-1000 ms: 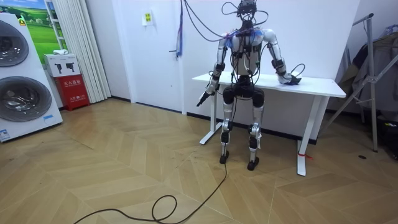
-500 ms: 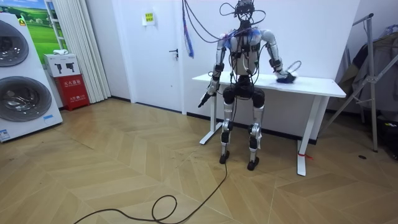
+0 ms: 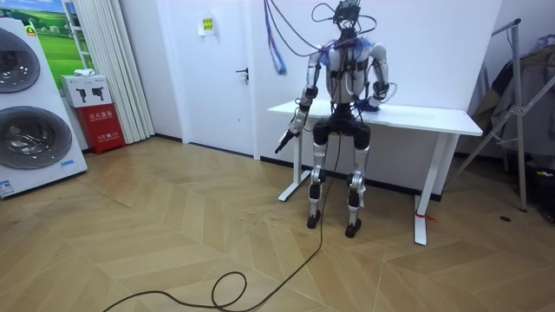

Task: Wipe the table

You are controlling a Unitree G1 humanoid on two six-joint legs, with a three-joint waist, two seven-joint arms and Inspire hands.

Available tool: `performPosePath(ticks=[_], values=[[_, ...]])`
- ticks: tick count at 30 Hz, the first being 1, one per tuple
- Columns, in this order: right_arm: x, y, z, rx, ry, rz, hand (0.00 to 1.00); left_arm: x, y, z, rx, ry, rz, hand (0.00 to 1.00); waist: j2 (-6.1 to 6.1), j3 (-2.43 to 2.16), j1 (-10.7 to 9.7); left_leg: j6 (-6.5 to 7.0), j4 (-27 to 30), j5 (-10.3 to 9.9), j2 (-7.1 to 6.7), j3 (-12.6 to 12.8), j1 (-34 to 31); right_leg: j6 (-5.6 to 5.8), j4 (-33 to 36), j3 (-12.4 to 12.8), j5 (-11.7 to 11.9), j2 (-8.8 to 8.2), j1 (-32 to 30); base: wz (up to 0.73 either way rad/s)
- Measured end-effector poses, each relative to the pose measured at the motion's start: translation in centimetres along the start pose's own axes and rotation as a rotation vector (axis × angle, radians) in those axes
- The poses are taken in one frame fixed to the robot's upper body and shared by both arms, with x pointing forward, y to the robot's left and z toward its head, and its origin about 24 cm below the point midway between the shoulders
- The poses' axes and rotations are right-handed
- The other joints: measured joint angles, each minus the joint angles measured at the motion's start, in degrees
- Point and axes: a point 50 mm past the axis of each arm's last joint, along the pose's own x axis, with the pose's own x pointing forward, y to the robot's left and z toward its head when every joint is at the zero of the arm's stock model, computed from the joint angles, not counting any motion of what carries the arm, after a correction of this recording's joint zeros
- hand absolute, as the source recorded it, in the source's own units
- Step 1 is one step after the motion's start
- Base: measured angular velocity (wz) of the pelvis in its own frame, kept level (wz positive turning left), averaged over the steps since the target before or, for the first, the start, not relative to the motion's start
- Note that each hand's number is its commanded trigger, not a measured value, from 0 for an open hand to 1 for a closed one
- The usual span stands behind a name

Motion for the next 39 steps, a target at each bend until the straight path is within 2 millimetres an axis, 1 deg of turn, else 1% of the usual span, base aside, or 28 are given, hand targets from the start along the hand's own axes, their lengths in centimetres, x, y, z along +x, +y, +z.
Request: performPosePath(ticks=[1, 3, 4, 7, 9, 11, 14, 15, 17, 19, 20, 22, 23, 24, 25, 26, 27, 28, 29, 30, 31, 32, 33, 34, 35, 36, 37, 39], values=[[-1.4, -0.5, -3.2, 0.007, 0.108, -0.037, 1.0, 0.0, 0.1, -0.6, -0.009, 0.015, 0.005, 0.0, 0.25, -0.6, -0.4, 0.11, 0.0, -0.1, -0.01, 0.7, 1.0, 0.36, 0.4, 0.5, -0.7, -0.24, 0.4, -0.15], [-3.0, -1.5, -7.0, 0.012, 0.257, -0.1, 1.0, 0.0, 0.4, -1.1, -0.031, 0.036, 0.015, 0.0, 0.66, -0.82, -1.8, 0.22, 0.4, -0.2, 0.02, 1.1, 1.7, 0.16, 0.5, 1.4, -0.7, -0.18, 0.9, -0.19], [-4.0, -2.2, -9.1, 0.018, 0.347, -0.138, 1.0, 0.1, 0.8, -1.2, -0.05, 0.044, 0.027, 0.0, 0.28, -0.78, -2.8, 0.23, 0.5, -0.2, 0.0, 1.2, 1.8, 0.12, 0.7, 1.6, -0.6, -0.21, 0.9, -0.1], [-6.4, -3.4, -13.1, 0.039, 0.527, -0.182, 1.0, 0.3, 1.4, -1.5, -0.079, 0.044, 0.05, 0.0, -0.4, -0.82, -4.6, 0.26, 1.1, -0.2, 0.07, 1.7, 2.0, 0.35, 1.2, 2.5, -0.2, -0.11, 0.8, -0.12], [-7.2, -3.9, -14.3, 0.049, 0.595, -0.197, 1.0, 0.3, 1.4, -1.5, -0.081, 0.035, 0.048, 0.0, -0.55, -0.73, -5.4, 0.27, 1.6, -0.5, 0.13, 2.1, 1.9, 0.26, 1.2, 3.1, 0.0, -0.02, 0.7, -0.16], [-7.2, -4.0, -14.4, 0.071, 0.613, -0.21, 1.0, 0.3, 1.3, -1.0, -0.079, 0.022, 0.047, 0.0, -0.66, -0.66, -5.4, 0.34, 1.7, -0.6, 0.15, 2.2, 1.8, 0.26, 1.2, 3.3, 0.2, 0.0, 0.6, -0.13], [-5.3, -3.8, -12.7, 0.094, 0.606, -0.206, 1.0, 0.3, 0.8, 0.4, -0.041, -0.026, 0.045, 0.0, -0.7, -0.56, -4.4, 0.33, 1.4, -0.6, 0.59, 4.0, 1.7, 0.18, 1.2, 5.0, 0.9, 0.4, -0.7, -0.38], [-4.1, -3.4, -11.2, 0.108, 0.574, -0.179, 1.0, 0.3, 0.6, 1.1, -0.037, -0.043, 0.034, 0.0, -0.68, -0.53, -3.1, 0.22, 1.0, -0.5, 1.12, 5.6, 1.8, -0.24, 1.2, 6.2, 1.5, 0.84, -1.6, -0.79], [-1.5, -2.6, -7.1, 0.131, 0.444, -0.103, 1.0, 0.3, 0.1, 2.3, -0.029, -0.067, 0.017, 0.0, -0.77, -0.23, -1.2, 0.18, 0.5, -0.5, 1.24, 5.7, 1.6, -0.66, 1.6, 8.7, 2.3, 1.77, -2.9, -0.81], [2.0, -1.3, 1.9, 0.124, 0.133, 0.022, 1.0, 0.3, -0.2, 3.9, -0.008, -0.103, 0.004, 0.0, -0.82, 0.71, 0.6, -0.06, 0.4, -0.4, 1.64, 6.0, 0.6, -1.41, 2.3, 9.9, 2.9, 2.62, -5.0, -0.47], [2.6, -1.1, 4.4, 0.115, 0.052, 0.048, 1.0, 0.4, -0.2, 4.5, -0.011, -0.116, 0.004, 0.0, -0.8, 1.0, 1.3, -0.17, 0.4, -0.3, 1.77, 5.9, 0.4, -1.62, 2.4, 9.9, 3.0, 2.79, -5.4, -0.11], [4.4, -1.4, 13.3, 0.054, -0.248, 0.108, 1.0, 0.3, -0.2, 6.5, -0.008, -0.173, 0.006, 0.0, -1.06, 1.98, 4.4, -0.55, 0.4, -0.1, 2.09, 5.4, -0.7, -2.25, 2.5, 9.3, 2.8, 3.07, -7.3, 0.13], [4.6, -1.7, 14.8, 0.051, -0.297, 0.108, 1.0, 0.3, -0.2, 6.7, -0.007, -0.177, 0.006, 0.0, -0.88, 2.12, 5.6, -0.6, 0.3, -0.1, 2.17, 5.3, -1.0, -2.63, 2.5, 9.1, 2.9, 3.1, -7.6, 0.25], [5.0, -2.5, 17.1, 0.048, -0.378, 0.102, 1.0, 0.3, -0.2, 6.3, -0.001, -0.17, 0.005, 0.0, -1.08, 1.96, 7.7, -0.42, 0.3, 0.1, 2.19, 4.7, -1.4, -2.94, 2.5, 8.1, 3.0, 3.02, -7.8, 0.35], [5.3, -3.1, 18.3, 0.049, -0.418, 0.095, 1.0, 0.3, -0.2, 5.4, 0.008, -0.145, 0.005, 0.0, -1.06, 1.96, 9.0, -0.42, 0.2, 0.1, 2.16, 3.8, -1.3, -2.87, 2.4, 7.0, 2.8, 2.97, -7.1, 0.42], [5.4, -3.1, 18.3, 0.046, -0.415, 0.103, 1.0, 0.3, -0.2, 4.8, 0.01, -0.128, 0.003, 0.0, -0.85, 2.05, 9.3, -0.38, 0.1, 0.1, 2.19, 3.7, -1.1, -2.74, 2.3, 6.1, 2.7, 2.88, -6.6, 0.53], [5.7, -3.0, 18.0, 0.04, -0.402, 0.109, 1.0, 0.2, -0.4, 3.3, 0.015, -0.086, -0.005, 0.0, -0.8, 2.15, 9.2, -0.32, 0.5, 0.1, 2.26, 4.0, -1.0, -2.66, 2.8, 4.3, 2.7, 2.49, -6.1, 0.45], [6.2, -2.8, 17.0, 0.03, -0.368, 0.122, 1.0, 0.1, -0.6, 2.5, 0.012, -0.06, -0.015, 0.0, -0.73, 2.68, 9.3, -0.29, 0.6, 0.1, 2.31, 4.1, -1.2, -2.66, 3.1, 2.9, 2.7, 2.03, -6.4, 0.37], [6.3, -2.5, 16.2, 0.031, -0.338, 0.134, 1.0, 0.1, -0.5, 2.2, 0.006, -0.05, -0.022, 0.0, -0.74, 2.81, 9.3, -0.1, 0.6, 0.1, 2.46, 4.2, -1.4, -2.65, 3.0, 2.7, 2.7, 1.56, -6.3, 0.13], [6.3, -1.6, 14.1, 0.026, -0.264, 0.166, 1.0, 0.2, -0.3, 1.7, -0.013, -0.027, -0.029, 0.0, -0.73, 2.75, 9.2, 0.23, 0.7, 0.0, 2.33, 4.9, -1.5, -2.46, 2.8, 2.2, 2.5, 1.01, -6.2, 0.05], [5.4, -0.7, 11.4, 0.041, -0.216, 0.147, 1.0, 0.5, 0.3, 1.2, -0.038, -0.007, -0.019, 0.0, -0.39, 2.4, 8.6, 0.81, 1.1, -0.4, 2.47, 5.6, -1.5, -2.12, 3.2, 1.1, 2.3, 0.64, -6.0, 0.0], [5.0, -0.4, 10.2, 0.046, -0.196, 0.14, 1.0, 0.6, 0.7, 0.9, -0.06, 0.006, -0.01, 0.0, -0.12, 2.11, 8.2, 0.98, 1.0, -0.7, 2.65, 6.1, -1.4, -1.92, 3.3, 0.9, 2.2, 0.5, -6.1, 0.04], [4.3, -0.1, 7.8, 0.045, -0.147, 0.118, 1.0, 0.9, 1.5, 0.4, -0.079, 0.016, 0.011, 0.0, 0.29, 1.39, 7.1, 1.14, 1.0, -1.1, 3.49, 6.9, -1.2, -0.42, 5.2, 0.5, 1.9, 0.31, -6.2, -0.04], [3.7, -0.1, 4.9, 0.049, -0.06, 0.094, 1.0, 1.1, 2.4, 0.1, -0.09, 0.012, 0.033, 0.0, 0.81, 0.97, 6.4, 0.88, 1.6, -1.7, 4.41, 8.6, -0.7, 0.62, 10.4, -1.6, 0.0, -2.45, -6.9, 0.0], [3.2, -0.3, 3.2, 0.053, -0.01, 0.075, 1.0, 1.2, 2.8, 0.0, -0.097, 0.003, 0.046, 0.0, 1.1, 0.8, 5.8, 0.72, 2.3, -2.1, 4.79, 9.0, -0.5, 0.81, 13.3, -2.0, -0.6, -4.39, -7.3, 0.09], [2.2, -0.7, -0.1, 0.059, 0.097, 0.036, 1.0, 1.4, 3.7, -0.2, -0.092, -0.013, 0.069, 0.0, 1.47, 0.53, 4.8, 0.35, 3.1, -2.7, 5.59, 9.3, -0.3, 1.22, 16.8, -1.8, -1.2, -8.28, -8.3, 0.14], [1.2, -1.2, -3.0, 0.065, 0.2, -0.006, 1.0, 1.7, 4.8, -0.1, -0.095, -0.033, 0.097, 0.0, 1.4, 0.51, 3.7, -0.16, 4.1, -3.1, 6.22, 9.7, -0.2, 1.56, 17.4, -1.8, -1.0, -11.9, -8.5, 0.03], [-0.2, -2.0, -6.4, 0.076, 0.335, -0.072, 1.0, 1.8, 5.7, -0.5, -0.11, -0.02, 0.125, 0.0, 1.31, 0.31, 1.6, -1.17, 6.6, -4.3, 7.44, 9.4, -1.1, 1.72, 14.5, -0.8, 0.1, -15.55, -8.1, -0.03]])
